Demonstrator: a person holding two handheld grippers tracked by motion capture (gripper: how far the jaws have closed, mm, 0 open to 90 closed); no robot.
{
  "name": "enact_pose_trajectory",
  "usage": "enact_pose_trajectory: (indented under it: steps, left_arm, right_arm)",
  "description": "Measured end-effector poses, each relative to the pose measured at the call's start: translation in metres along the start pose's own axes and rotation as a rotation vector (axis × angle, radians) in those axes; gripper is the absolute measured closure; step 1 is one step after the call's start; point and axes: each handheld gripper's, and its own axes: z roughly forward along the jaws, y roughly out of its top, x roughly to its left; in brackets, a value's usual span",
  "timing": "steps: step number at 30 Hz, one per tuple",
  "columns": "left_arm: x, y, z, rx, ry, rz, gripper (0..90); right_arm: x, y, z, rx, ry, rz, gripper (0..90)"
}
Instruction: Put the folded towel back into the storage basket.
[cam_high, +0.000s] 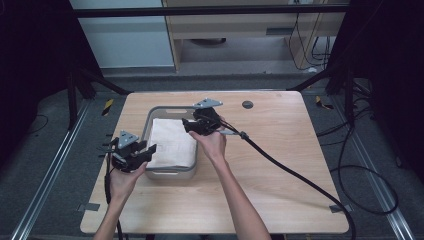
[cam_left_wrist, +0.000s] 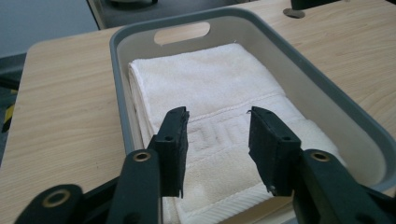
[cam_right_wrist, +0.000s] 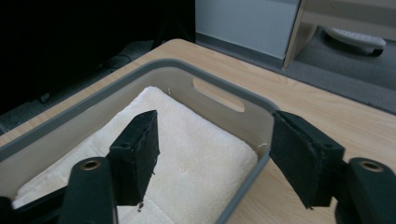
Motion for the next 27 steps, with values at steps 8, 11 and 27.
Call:
enact_pose_trajectory:
  steps: [8, 11, 27]
  left_arm:
    - [-0.004, -0.013, -0.013, -0.061, -0.011, -0.019, 43.1]
    - [-0.004, -0.018, -0.015, -0.067, -0.016, -0.022, 40.6]
    - [-0.006, -0.051, -0.035, -0.105, -0.032, -0.004, 32.3]
  right_arm:
    - [-0.013, 0.005, -0.049, -0.041, 0.015, -0.014, 22.2]
    - [-0.017, 0.002, -0.06, -0.04, 0.024, -0.025, 21.0]
    - [-0.067, -0.063, -0.147, -0.031, 0.007, 0.018, 16.3]
